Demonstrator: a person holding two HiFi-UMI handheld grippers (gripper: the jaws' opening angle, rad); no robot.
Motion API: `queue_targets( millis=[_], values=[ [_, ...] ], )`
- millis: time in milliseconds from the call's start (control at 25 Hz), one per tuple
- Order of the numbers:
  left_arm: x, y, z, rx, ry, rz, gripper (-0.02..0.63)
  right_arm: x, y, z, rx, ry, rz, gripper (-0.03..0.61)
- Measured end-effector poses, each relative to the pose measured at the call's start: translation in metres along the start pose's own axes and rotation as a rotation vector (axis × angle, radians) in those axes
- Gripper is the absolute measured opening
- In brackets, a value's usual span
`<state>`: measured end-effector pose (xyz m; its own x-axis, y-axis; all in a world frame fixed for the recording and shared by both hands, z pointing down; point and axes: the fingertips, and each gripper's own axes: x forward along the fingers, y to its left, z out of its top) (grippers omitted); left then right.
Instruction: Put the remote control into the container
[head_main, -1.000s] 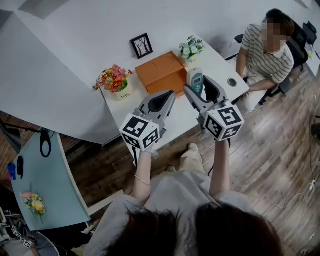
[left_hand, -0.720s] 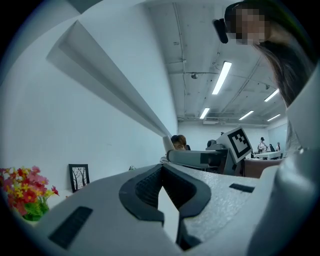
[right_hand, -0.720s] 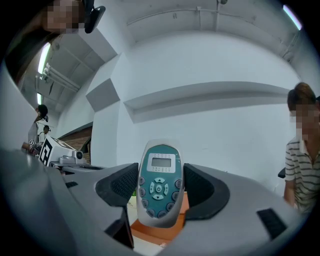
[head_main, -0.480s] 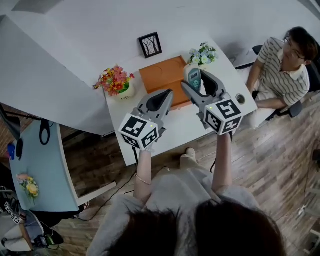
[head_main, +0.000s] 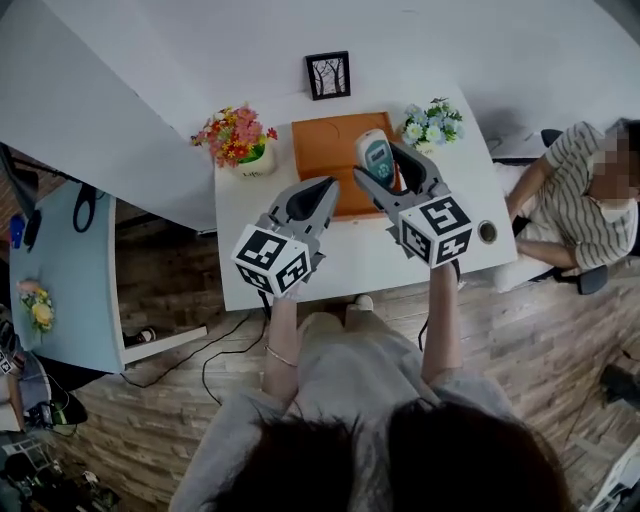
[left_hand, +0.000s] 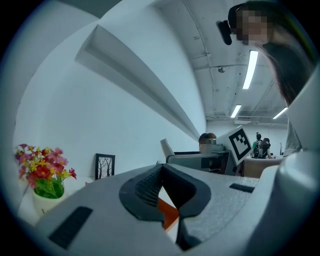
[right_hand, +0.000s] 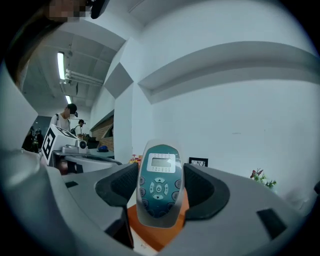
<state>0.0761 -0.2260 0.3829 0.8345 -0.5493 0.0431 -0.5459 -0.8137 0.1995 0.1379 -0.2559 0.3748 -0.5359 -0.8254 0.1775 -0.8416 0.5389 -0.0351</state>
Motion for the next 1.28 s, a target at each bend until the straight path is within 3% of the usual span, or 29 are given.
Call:
queue_targets(
  millis=[320,520,1280],
  values=[
    [-0.006,0.027,-0.019,-0.051,0.058,0.068,0.003,0.039,0.007,-0.033,-0.026,0.133,0.112,0.284],
    [0.000,0.037,-0.032,-0.077,0.100,0.065,0.003,0.060,0.006,-0.065,-0.090,0.260,0.173,0.284],
    [0.002,0.052,-0.089,-0.175,0.193,0.100,0.003,0.090,0.029,-0.165,-0.157,0.587,0.423,0.284]
  ],
)
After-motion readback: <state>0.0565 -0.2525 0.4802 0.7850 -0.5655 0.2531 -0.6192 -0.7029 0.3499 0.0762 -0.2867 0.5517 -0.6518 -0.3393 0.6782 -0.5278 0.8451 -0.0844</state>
